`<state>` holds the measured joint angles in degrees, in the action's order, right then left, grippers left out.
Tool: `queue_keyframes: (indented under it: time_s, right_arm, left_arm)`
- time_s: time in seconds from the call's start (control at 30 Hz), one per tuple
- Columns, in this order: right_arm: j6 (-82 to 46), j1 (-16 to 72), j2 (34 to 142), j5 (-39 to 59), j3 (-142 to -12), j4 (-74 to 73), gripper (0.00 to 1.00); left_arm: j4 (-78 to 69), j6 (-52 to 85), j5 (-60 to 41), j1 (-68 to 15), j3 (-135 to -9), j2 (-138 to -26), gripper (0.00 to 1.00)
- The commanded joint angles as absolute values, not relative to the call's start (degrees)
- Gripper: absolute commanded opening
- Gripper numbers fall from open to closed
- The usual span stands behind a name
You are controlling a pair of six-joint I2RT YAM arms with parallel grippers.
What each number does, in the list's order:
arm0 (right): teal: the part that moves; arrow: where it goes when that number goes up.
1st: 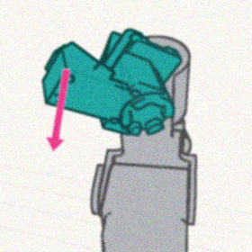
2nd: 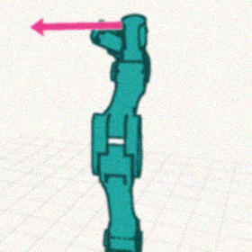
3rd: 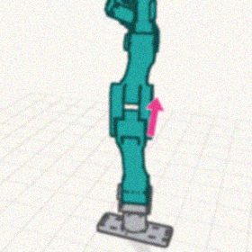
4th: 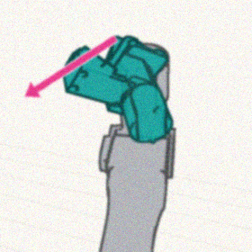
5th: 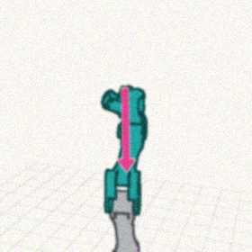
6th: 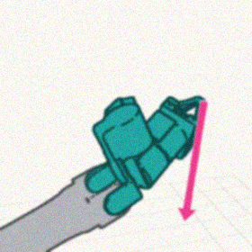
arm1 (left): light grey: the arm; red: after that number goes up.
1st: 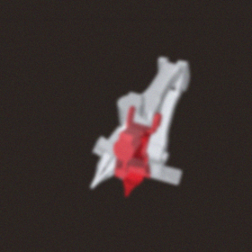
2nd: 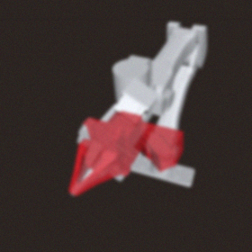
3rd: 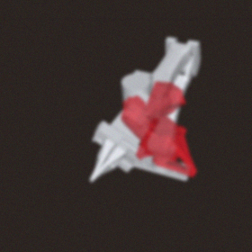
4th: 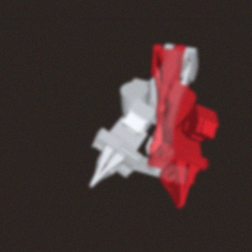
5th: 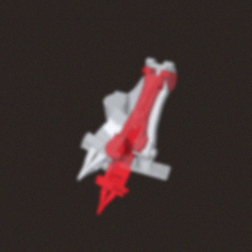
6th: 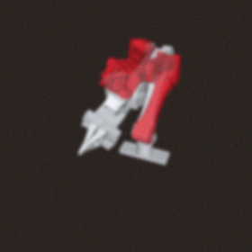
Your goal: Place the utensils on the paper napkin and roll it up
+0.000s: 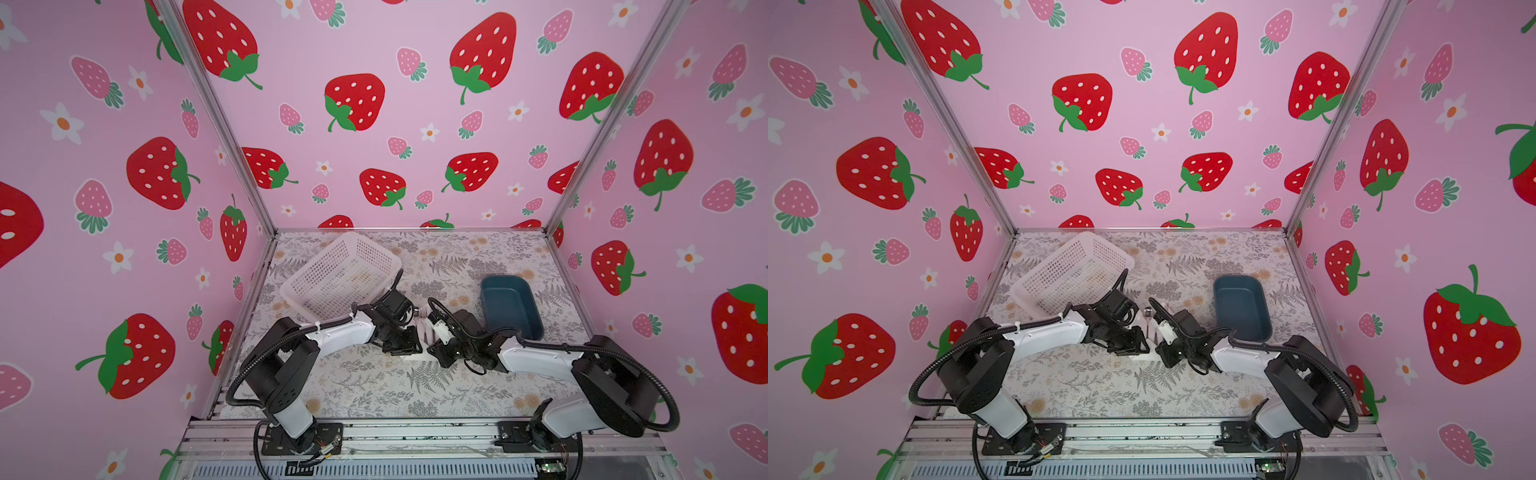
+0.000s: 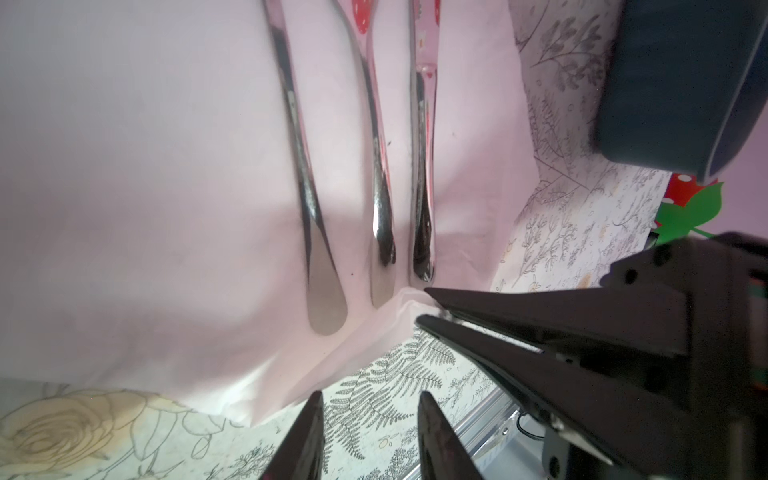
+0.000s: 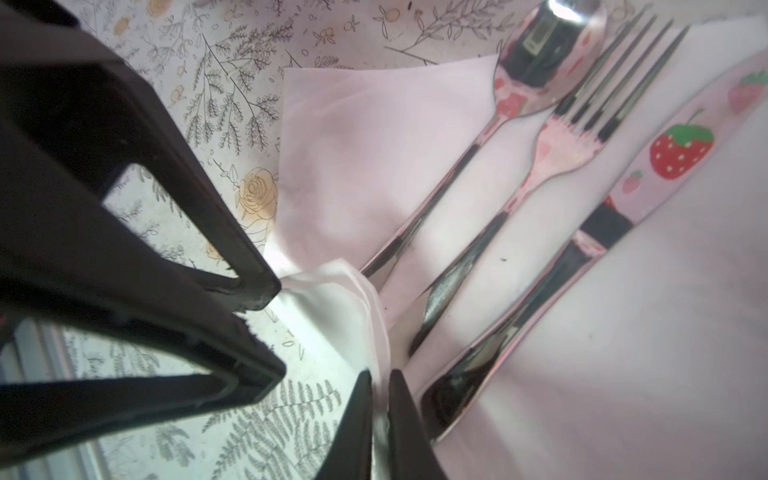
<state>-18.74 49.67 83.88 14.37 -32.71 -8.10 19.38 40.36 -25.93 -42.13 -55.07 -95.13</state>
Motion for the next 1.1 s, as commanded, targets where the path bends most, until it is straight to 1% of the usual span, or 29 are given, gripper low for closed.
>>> queue_keyframes:
  time_s: [0.0, 0.13, 0.3, 0.37, 0.67, 1.07]
  right_arm:
    - [-19.1, 49.21, 82.38, 13.75, -31.92, -9.23, 0.09]
    - [-21.18, 48.83, 81.15, 11.79, -30.39, -10.22, 0.08]
    - [-23.25, 48.15, 80.63, 10.92, -29.38, -11.32, 0.07]
    - [-23.81, 48.06, 81.07, 9.99, -29.48, -11.08, 0.07]
    - [-25.16, 47.96, 83.47, 8.77, -30.83, -10.49, 0.07]
    - [-24.88, 47.95, 84.74, 9.92, -32.08, -10.16, 0.1]
  left_arm:
    - [19.54, 40.44, -25.45, -42.36, -55.98, -93.2, 0.4]
    - [19.6, 40.27, -24.37, -42.37, -55.72, -91.6, 0.43]
    - [19.6, 40.1, -23.97, -42.3, -55.46, -90.81, 0.44]
    - [19.17, 40.03, -24.5, -42.28, -55.27, -90.99, 0.44]
    - [18.2, 39.3, -27.37, -42.36, -55.19, -92.29, 0.35]
    - [18.03, 39.79, -26.45, -42.37, -56.74, -95.95, 0.33]
